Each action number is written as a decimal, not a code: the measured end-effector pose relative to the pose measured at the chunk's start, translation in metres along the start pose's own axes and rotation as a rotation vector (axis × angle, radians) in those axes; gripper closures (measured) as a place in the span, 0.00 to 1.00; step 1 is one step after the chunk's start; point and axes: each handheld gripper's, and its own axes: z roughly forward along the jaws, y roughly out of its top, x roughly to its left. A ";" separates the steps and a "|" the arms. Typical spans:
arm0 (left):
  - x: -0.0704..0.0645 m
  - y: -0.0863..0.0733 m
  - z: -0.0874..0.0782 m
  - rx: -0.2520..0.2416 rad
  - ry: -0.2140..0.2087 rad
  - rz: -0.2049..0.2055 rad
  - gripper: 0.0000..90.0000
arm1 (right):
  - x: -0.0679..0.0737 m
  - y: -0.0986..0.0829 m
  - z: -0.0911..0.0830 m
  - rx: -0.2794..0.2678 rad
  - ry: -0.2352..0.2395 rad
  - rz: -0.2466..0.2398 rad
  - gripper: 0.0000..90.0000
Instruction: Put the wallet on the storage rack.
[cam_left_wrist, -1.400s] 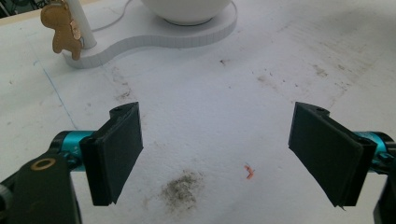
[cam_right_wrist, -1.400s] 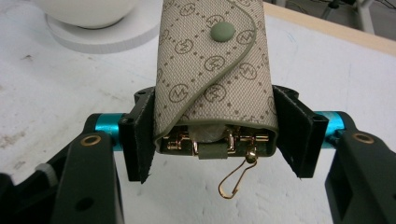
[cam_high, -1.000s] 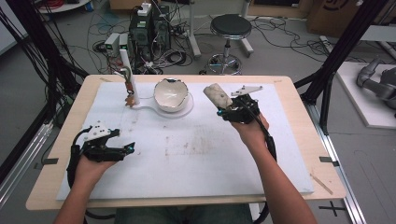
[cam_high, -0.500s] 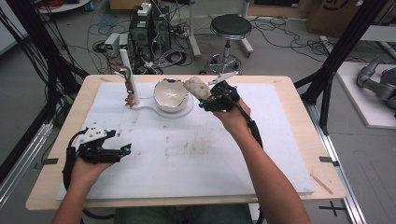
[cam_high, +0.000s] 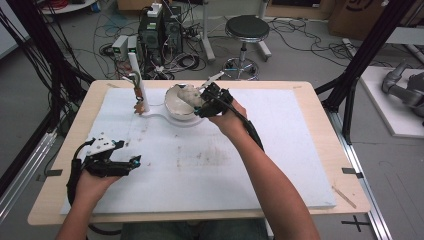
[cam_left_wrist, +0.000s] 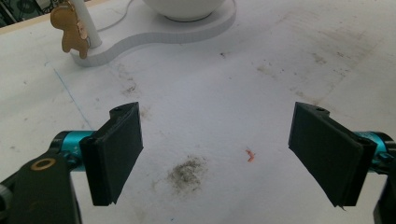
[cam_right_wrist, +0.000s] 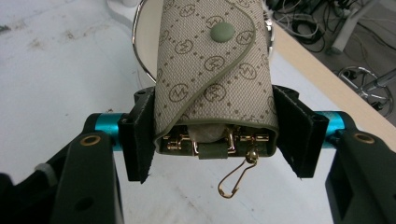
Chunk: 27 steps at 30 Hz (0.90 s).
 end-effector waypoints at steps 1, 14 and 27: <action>0.000 0.000 -0.001 0.001 -0.002 0.000 0.20 | 0.001 0.001 0.002 0.008 -0.001 -0.006 0.41; 0.002 -0.002 0.000 -0.002 0.003 -0.011 0.20 | 0.012 0.017 0.028 0.096 -0.018 -0.071 0.41; 0.005 -0.003 -0.001 0.004 0.021 -0.010 0.20 | 0.012 0.020 0.046 0.100 -0.034 -0.051 0.40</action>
